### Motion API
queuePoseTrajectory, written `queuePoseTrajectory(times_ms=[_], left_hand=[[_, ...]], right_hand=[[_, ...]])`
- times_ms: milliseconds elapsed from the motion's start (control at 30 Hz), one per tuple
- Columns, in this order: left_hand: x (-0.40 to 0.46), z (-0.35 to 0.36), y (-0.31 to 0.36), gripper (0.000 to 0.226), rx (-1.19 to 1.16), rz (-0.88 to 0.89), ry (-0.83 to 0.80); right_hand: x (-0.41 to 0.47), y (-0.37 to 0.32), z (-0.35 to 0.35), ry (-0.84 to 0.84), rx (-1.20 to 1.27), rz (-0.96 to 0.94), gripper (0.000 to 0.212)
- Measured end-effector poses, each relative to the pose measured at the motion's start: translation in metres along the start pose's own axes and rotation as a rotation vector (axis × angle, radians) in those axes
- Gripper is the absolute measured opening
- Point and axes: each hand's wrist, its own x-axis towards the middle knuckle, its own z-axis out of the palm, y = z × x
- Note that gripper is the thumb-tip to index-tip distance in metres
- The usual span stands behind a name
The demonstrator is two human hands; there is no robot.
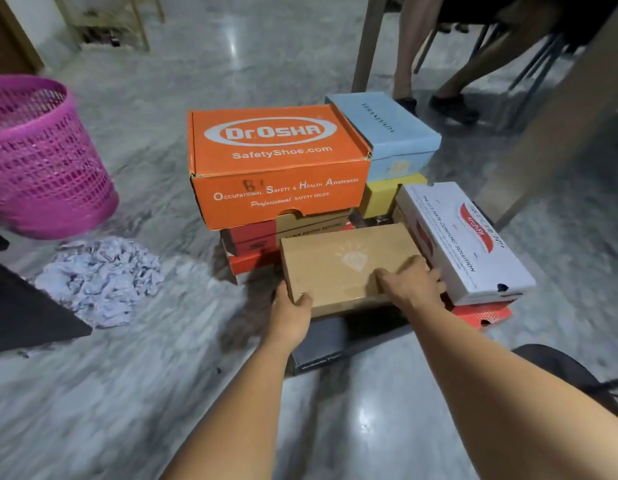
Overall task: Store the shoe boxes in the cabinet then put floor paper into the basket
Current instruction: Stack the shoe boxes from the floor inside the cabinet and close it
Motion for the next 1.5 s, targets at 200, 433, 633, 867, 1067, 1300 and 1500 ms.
queuePoseTrajectory(times_ms=[200,433,633,867,1067,1300,1500], left_hand=[[-0.001,-0.013,-0.014,0.047,-0.129,-0.033,0.092],[-0.042,-0.091,-0.076,0.04,-0.11,-0.203,0.545],[-0.114,-0.191,-0.159,0.038,-0.197,-0.334,0.787],[-0.206,-0.292,-0.257,0.066,-0.309,-0.424,1.125],[-0.279,-0.386,-0.289,0.04,-0.326,-0.297,1.469],[-0.339,-0.499,-0.306,0.076,-0.202,-0.184,1.879],[-0.384,-0.554,-0.357,0.061,-0.339,-0.367,2.076]], right_hand=[[-0.003,0.017,-0.002,-0.007,0.05,0.011,0.102],[-0.018,-0.019,0.041,-0.392,0.171,-0.137,0.082],[-0.11,-0.099,0.092,-0.743,-0.032,-0.361,0.037],[-0.243,-0.167,0.18,-1.068,-0.179,-0.494,0.05],[-0.373,-0.247,0.235,-1.223,0.055,-0.725,0.043],[-0.543,-0.341,0.317,-1.284,0.424,-1.078,0.031],[-0.65,-0.351,0.389,-1.301,0.301,-1.459,0.063]])
